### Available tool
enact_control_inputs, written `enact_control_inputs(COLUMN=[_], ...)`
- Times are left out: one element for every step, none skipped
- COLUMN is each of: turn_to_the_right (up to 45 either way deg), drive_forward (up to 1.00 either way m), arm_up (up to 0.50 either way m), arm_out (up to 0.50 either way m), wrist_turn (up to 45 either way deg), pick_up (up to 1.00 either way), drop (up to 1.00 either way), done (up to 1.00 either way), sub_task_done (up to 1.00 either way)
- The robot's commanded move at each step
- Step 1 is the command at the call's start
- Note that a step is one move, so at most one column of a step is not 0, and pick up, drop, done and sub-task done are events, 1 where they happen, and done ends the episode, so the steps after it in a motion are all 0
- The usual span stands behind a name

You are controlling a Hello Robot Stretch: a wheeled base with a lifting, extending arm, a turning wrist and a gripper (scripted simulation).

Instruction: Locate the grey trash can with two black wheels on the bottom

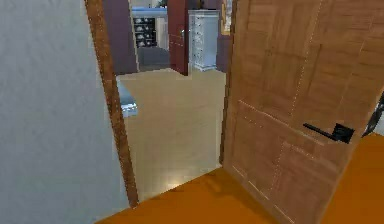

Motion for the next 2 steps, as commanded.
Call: enact_control_inputs(turn_to_the_right=[0.0,0.0], drive_forward=[1.00,0.20], arm_up=[0.00,0.00], arm_out=[0.00,0.00], wrist_turn=[0.0,0.0], pick_up=[0.00,0.00], drop=[0.00,0.00], done=[0.00,0.00], sub_task_done=[0.00,0.00])
